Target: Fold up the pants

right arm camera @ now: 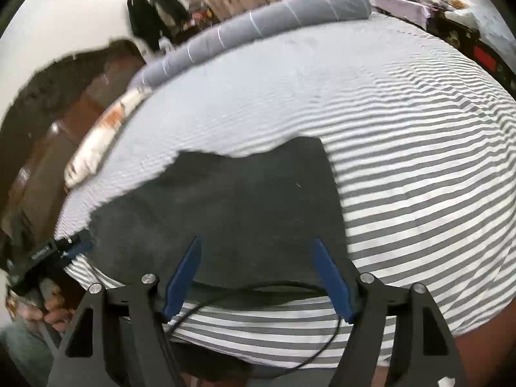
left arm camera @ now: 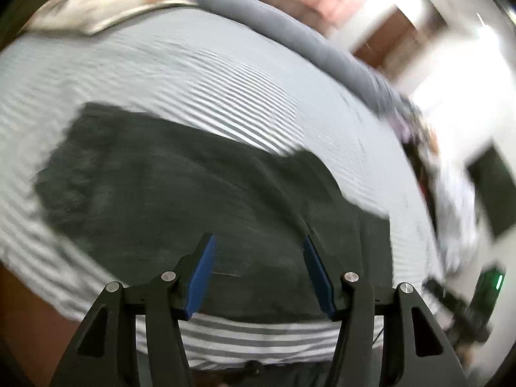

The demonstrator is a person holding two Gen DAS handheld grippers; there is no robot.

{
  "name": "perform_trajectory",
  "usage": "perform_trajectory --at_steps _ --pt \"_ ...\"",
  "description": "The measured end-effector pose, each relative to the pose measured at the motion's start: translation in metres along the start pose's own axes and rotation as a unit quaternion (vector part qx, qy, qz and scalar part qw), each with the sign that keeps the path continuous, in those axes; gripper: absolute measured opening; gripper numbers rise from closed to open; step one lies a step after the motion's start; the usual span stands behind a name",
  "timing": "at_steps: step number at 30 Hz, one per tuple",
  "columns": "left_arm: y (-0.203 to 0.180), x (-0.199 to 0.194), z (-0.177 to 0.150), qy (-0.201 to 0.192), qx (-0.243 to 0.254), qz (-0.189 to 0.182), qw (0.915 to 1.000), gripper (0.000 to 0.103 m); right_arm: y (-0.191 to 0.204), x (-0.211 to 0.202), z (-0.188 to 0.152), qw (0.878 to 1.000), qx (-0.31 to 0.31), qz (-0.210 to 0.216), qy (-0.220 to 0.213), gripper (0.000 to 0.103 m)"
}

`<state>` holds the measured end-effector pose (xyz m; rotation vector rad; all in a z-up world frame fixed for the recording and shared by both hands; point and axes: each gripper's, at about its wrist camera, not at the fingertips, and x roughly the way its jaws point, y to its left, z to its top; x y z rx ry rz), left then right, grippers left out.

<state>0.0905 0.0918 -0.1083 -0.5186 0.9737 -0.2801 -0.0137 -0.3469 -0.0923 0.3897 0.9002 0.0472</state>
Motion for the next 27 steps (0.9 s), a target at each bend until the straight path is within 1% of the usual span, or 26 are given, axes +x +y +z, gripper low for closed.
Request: perform_trajectory --at_steps 2,5,7,8,10,11,13,15,16,17,19,21,24,27 --pt "0.031 -0.016 0.006 -0.016 -0.055 0.0 0.9983 0.057 0.01 -0.011 -0.001 1.0 0.007 0.011 -0.012 0.07" --pt "0.077 -0.031 0.011 -0.028 -0.138 -0.005 0.99 0.057 0.014 -0.022 -0.002 0.999 0.02 0.029 -0.02 0.072" --pt "0.109 -0.033 0.012 -0.026 -0.201 -0.008 0.9792 0.057 0.016 -0.029 -0.003 0.998 0.038 0.05 -0.024 0.073" --pt "0.124 -0.032 0.011 -0.023 -0.238 -0.004 0.9711 0.057 0.016 -0.031 -0.003 0.997 0.042 0.053 -0.026 0.073" --pt "0.145 -0.029 0.009 -0.012 -0.284 -0.004 0.9587 0.057 0.017 -0.039 -0.002 0.997 0.052 0.053 -0.034 0.075" --pt "0.154 -0.026 0.005 -0.007 -0.302 0.002 0.9534 0.057 0.017 -0.04 -0.002 0.997 0.054 0.052 -0.034 0.076" --pt "0.165 -0.023 0.001 -0.006 -0.323 0.005 0.9464 0.057 0.019 -0.042 0.0 0.997 0.059 0.04 -0.033 0.076" --pt "0.171 -0.018 -0.002 -0.006 -0.335 0.011 0.9422 0.057 0.021 -0.044 0.0 0.997 0.058 0.039 -0.036 0.076" --pt "0.173 -0.015 -0.003 -0.008 -0.337 0.008 0.9414 0.057 0.023 -0.046 0.0 0.997 0.058 0.039 -0.038 0.076" --pt "0.174 -0.012 -0.003 -0.009 -0.334 0.001 0.9426 0.057 0.025 -0.046 0.0 0.997 0.058 0.038 -0.038 0.076" --pt "0.177 -0.011 -0.003 -0.009 -0.326 0.002 0.9454 0.057 0.028 -0.045 -0.001 0.997 0.055 0.038 -0.036 0.076" --pt "0.179 -0.007 -0.002 -0.016 -0.325 -0.009 0.9457 0.057 0.031 -0.042 -0.003 0.998 0.053 0.032 -0.032 0.076" --pt "0.182 0.001 -0.001 -0.018 -0.333 -0.007 0.9429 0.056 0.032 -0.039 -0.006 0.997 0.057 0.034 -0.026 0.076" --pt "0.187 0.007 -0.006 -0.019 -0.342 -0.016 0.9392 0.051 0.035 -0.036 -0.008 0.998 0.054 0.032 -0.022 0.076"
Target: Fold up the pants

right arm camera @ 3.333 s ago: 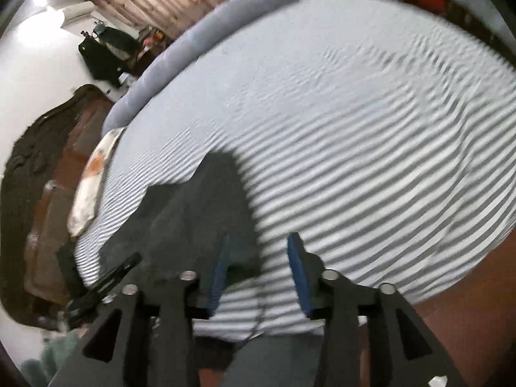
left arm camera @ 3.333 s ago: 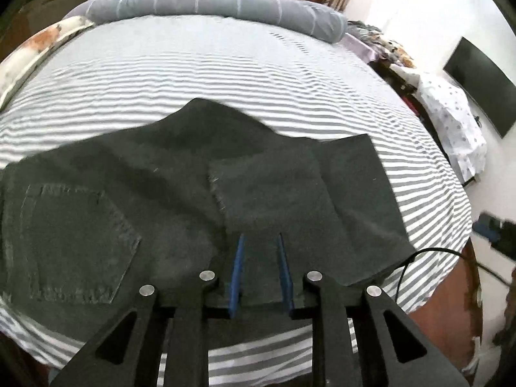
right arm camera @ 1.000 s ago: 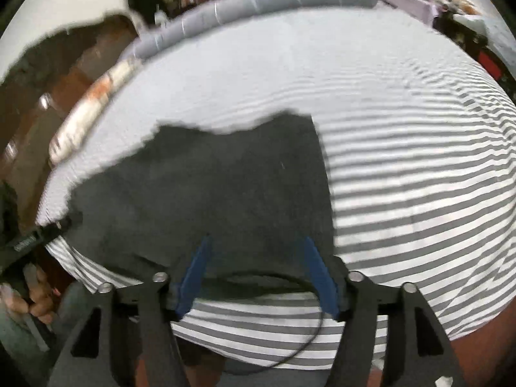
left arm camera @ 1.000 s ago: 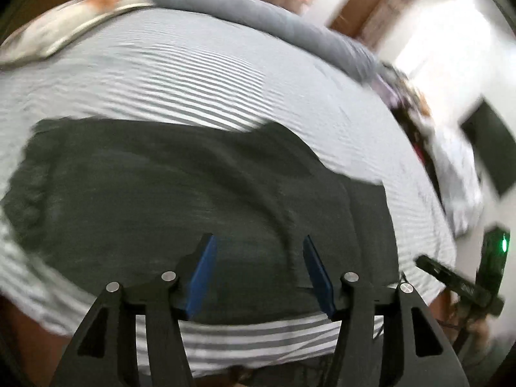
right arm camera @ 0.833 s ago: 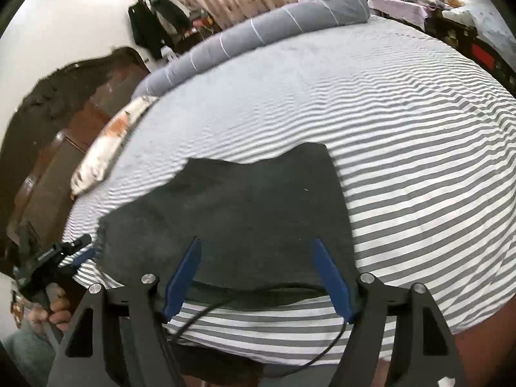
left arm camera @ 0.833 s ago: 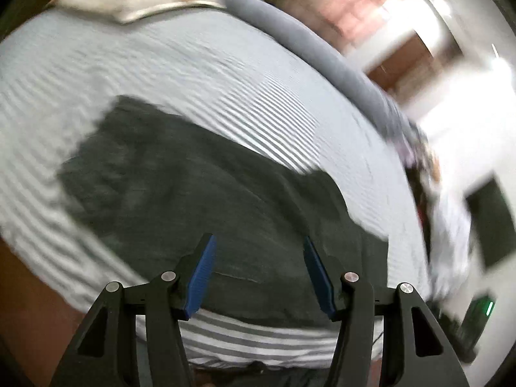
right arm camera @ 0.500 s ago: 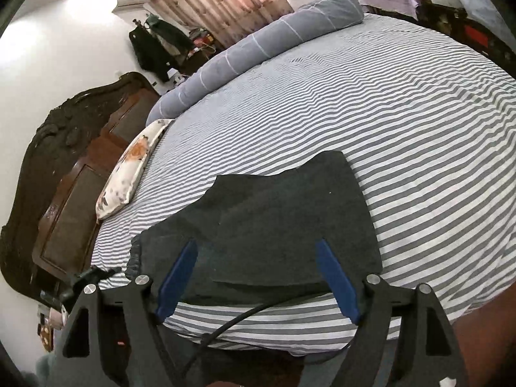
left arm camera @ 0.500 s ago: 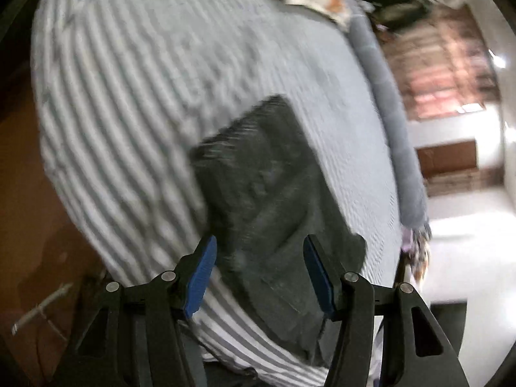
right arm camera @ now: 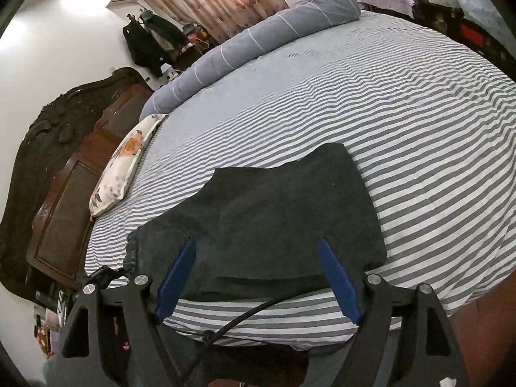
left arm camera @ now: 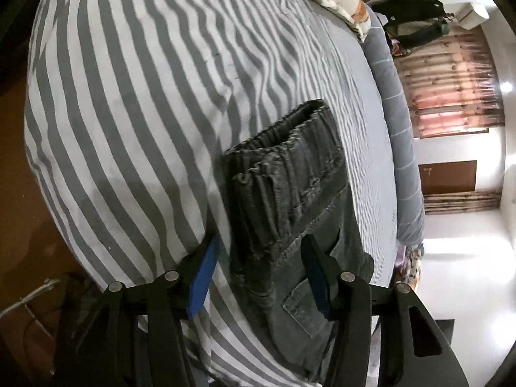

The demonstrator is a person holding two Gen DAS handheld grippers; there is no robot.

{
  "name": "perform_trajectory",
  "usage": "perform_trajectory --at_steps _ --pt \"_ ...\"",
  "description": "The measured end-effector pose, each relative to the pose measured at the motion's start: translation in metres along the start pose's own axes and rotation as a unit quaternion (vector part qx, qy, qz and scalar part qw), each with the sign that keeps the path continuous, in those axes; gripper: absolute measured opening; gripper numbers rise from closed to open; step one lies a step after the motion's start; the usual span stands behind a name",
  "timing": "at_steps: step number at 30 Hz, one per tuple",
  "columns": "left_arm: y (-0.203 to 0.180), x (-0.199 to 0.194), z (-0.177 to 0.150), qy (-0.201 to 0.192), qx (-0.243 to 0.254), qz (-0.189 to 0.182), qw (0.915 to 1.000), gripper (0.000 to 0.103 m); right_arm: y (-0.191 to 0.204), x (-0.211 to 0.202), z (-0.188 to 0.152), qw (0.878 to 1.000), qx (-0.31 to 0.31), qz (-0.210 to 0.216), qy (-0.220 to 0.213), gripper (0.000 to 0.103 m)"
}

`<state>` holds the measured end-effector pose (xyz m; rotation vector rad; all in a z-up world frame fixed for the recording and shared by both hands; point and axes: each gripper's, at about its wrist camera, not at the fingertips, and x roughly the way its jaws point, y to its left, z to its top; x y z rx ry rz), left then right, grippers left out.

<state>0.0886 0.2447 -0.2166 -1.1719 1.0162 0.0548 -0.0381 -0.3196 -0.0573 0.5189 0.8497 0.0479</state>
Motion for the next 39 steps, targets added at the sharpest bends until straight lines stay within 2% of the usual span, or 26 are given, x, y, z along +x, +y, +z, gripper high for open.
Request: perform_trajectory --at_steps 2,6,11,14,17,23,25,30,36,39 --pt "0.005 0.008 0.004 -0.003 -0.004 -0.016 0.9999 0.039 0.001 0.002 0.0 1.0 -0.003 -0.004 0.002 0.076" --pt "0.011 0.013 0.006 -0.014 -0.005 -0.042 0.999 0.037 0.005 0.005 -0.001 1.0 -0.006 -0.009 0.005 0.076" --pt "0.005 0.02 0.008 -0.028 0.014 -0.053 0.9981 0.04 0.011 0.014 -0.003 1.0 -0.013 -0.015 0.013 0.076" --pt "0.01 0.02 0.007 -0.04 0.001 -0.068 0.9969 0.037 0.012 0.023 -0.006 1.0 -0.008 -0.013 0.022 0.076" --pt "0.008 0.016 0.002 -0.05 0.014 -0.053 0.9972 0.03 0.012 0.027 -0.009 1.0 -0.007 -0.006 0.027 0.076" --pt "-0.035 -0.003 -0.011 -0.077 0.071 -0.001 0.9945 0.027 0.001 0.021 -0.011 1.0 0.002 -0.001 0.016 0.076" --pt "-0.061 -0.012 -0.021 -0.087 0.109 0.005 0.9903 0.026 -0.006 0.016 -0.01 1.0 0.007 -0.005 0.008 0.076" --pt "-0.137 -0.024 -0.064 -0.095 0.23 0.01 0.9685 0.025 -0.025 0.002 -0.009 1.0 0.021 -0.006 -0.008 0.076" --pt "-0.211 -0.005 -0.128 -0.059 0.34 -0.008 0.9386 0.022 -0.047 -0.023 -0.001 0.999 0.04 0.0 -0.033 0.076" --pt "-0.237 0.019 -0.16 -0.032 0.368 -0.007 0.9291 0.021 -0.059 -0.038 0.003 0.998 0.052 0.0 -0.048 0.076"
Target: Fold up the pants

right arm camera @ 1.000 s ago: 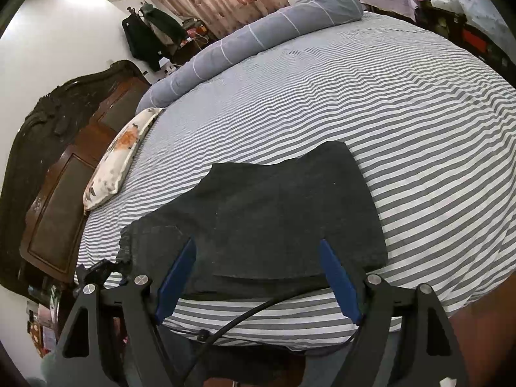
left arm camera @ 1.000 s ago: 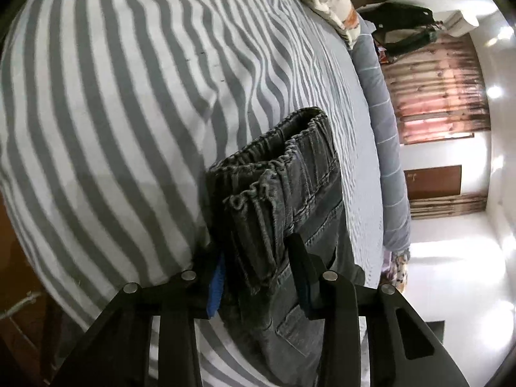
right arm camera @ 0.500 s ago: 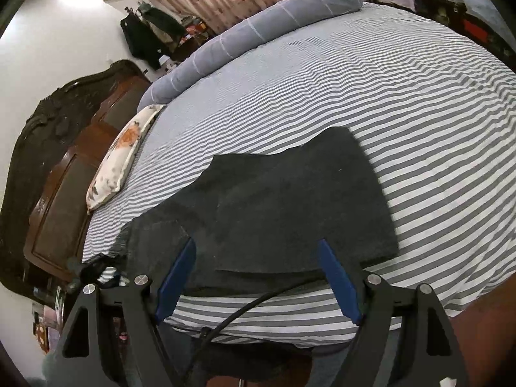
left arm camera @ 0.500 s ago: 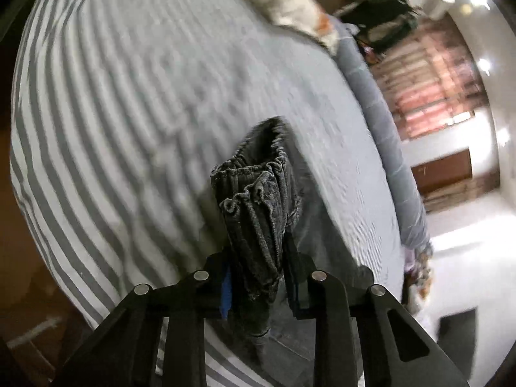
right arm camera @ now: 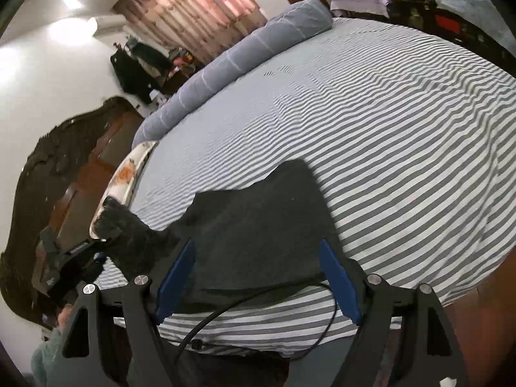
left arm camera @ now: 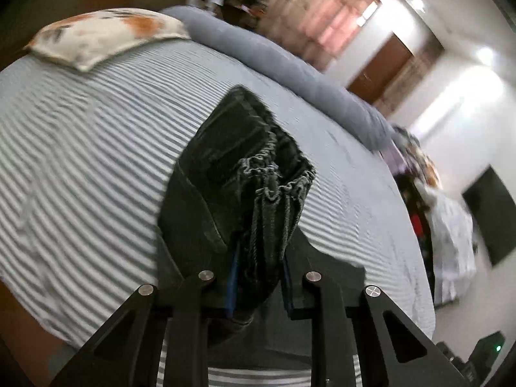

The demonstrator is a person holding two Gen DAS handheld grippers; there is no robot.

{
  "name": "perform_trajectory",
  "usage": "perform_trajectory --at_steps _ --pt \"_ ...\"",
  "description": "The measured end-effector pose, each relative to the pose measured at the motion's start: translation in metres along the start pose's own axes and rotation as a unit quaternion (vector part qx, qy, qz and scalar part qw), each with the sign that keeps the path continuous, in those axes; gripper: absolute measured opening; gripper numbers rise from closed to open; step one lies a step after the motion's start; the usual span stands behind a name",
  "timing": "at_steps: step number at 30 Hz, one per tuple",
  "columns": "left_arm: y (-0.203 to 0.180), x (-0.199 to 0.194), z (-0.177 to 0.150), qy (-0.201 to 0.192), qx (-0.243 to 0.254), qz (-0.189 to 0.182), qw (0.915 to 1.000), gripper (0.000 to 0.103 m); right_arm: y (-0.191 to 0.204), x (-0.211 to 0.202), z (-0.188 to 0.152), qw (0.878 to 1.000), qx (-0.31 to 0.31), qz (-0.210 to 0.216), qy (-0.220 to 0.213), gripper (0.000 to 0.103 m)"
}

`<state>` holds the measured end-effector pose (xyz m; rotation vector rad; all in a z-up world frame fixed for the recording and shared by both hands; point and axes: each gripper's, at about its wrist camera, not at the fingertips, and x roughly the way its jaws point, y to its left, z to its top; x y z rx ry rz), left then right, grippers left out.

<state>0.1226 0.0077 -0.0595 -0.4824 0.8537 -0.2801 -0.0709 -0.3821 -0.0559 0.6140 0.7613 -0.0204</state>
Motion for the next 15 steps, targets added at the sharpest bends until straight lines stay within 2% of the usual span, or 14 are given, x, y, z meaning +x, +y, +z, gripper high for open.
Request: perform_trajectory --at_steps 3,6,11,15 --pt "-0.042 0.025 -0.013 0.023 0.037 -0.005 0.9991 0.021 -0.014 -0.014 0.006 1.0 0.009 -0.006 -0.009 0.076" --pt "-0.084 0.049 -0.031 0.047 0.065 -0.026 0.9965 0.021 -0.032 -0.027 0.009 1.0 0.025 -0.01 -0.016 0.076" --pt "-0.156 0.093 -0.071 0.09 0.134 -0.052 0.9856 0.021 -0.069 -0.031 0.006 0.997 0.067 -0.02 -0.014 0.077" --pt "-0.183 0.133 -0.107 0.125 0.181 -0.025 0.9752 0.021 -0.095 -0.023 -0.002 0.995 0.102 -0.022 0.0 0.077"
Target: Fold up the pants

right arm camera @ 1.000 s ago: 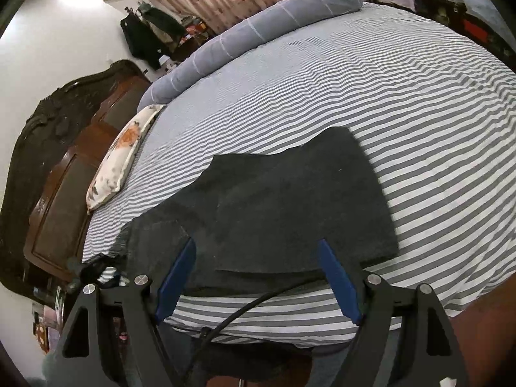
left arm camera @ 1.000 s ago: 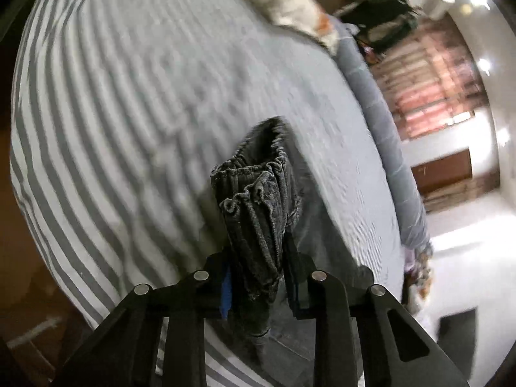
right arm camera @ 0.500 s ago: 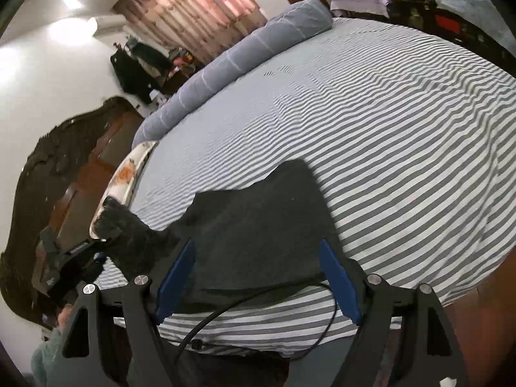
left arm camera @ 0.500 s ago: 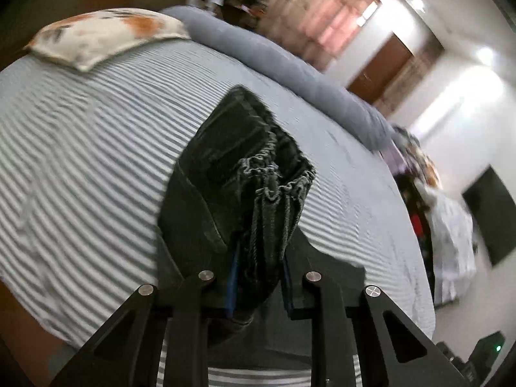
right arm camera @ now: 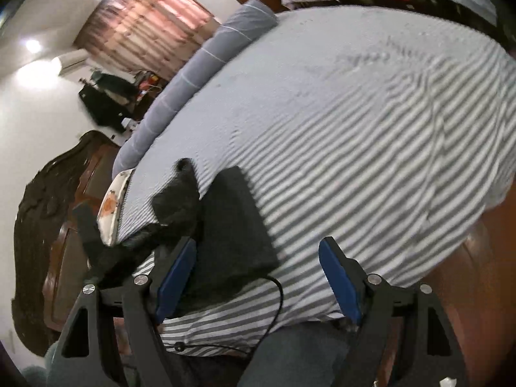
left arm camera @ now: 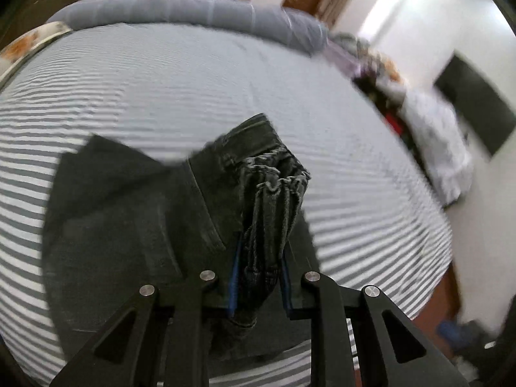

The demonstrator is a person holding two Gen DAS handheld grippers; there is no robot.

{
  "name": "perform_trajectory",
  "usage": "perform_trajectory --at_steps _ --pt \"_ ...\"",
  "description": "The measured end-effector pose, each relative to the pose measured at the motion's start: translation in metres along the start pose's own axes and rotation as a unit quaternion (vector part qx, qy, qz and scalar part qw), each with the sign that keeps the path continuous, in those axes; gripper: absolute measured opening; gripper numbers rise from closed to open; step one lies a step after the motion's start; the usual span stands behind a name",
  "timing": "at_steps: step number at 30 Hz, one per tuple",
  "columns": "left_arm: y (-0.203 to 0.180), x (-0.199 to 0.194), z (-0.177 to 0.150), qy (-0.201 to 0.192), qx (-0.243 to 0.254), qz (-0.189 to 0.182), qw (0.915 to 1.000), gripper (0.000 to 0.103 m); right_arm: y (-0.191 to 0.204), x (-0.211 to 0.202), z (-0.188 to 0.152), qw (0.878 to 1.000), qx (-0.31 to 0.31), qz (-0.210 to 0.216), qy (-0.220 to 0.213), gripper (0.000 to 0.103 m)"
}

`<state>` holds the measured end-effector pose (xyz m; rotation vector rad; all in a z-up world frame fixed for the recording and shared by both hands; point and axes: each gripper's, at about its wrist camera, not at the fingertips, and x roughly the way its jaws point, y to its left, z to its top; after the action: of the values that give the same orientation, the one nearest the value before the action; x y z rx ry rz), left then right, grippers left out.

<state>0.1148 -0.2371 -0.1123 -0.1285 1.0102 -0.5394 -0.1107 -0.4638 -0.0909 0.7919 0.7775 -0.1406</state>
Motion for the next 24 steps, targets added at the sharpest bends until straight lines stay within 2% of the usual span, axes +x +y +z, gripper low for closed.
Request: perform_trajectory --at_steps 5,9,11,13,15,18,22,24 --pt "-0.008 0.022 -0.016 0.02 0.027 0.003 0.9994 0.023 -0.012 0.016 -0.002 1.0 0.003 -0.002 0.02 0.077" --pt "0.0 0.019 -0.017 0.033 0.032 -0.032 0.9984 0.038 -0.009 0.032 0.003 1.0 -0.003 -0.002 0.031 0.077" --pt "-0.001 0.012 -0.017 0.039 0.037 -0.049 0.9974 0.05 -0.003 0.037 0.005 0.999 -0.012 -0.001 0.034 0.077" --pt "0.004 0.001 -0.018 0.041 0.045 -0.065 0.996 0.051 0.005 0.042 0.007 0.999 -0.024 0.002 0.037 0.077" --pt "0.009 -0.012 -0.022 0.041 0.057 -0.057 0.9959 0.054 0.013 0.05 0.009 0.998 -0.04 0.006 0.043 0.077" --pt "0.03 -0.029 -0.029 0.042 0.05 -0.045 0.9969 0.054 0.031 0.072 0.011 0.996 -0.056 0.03 0.066 0.077" --pt "0.067 -0.05 -0.04 0.024 0.048 0.019 0.9984 0.054 0.061 0.113 0.006 0.991 -0.083 0.042 0.099 0.077" --pt "0.088 -0.056 -0.044 0.024 0.036 0.039 0.9983 0.054 0.072 0.129 0.004 0.989 -0.09 0.04 0.109 0.077"
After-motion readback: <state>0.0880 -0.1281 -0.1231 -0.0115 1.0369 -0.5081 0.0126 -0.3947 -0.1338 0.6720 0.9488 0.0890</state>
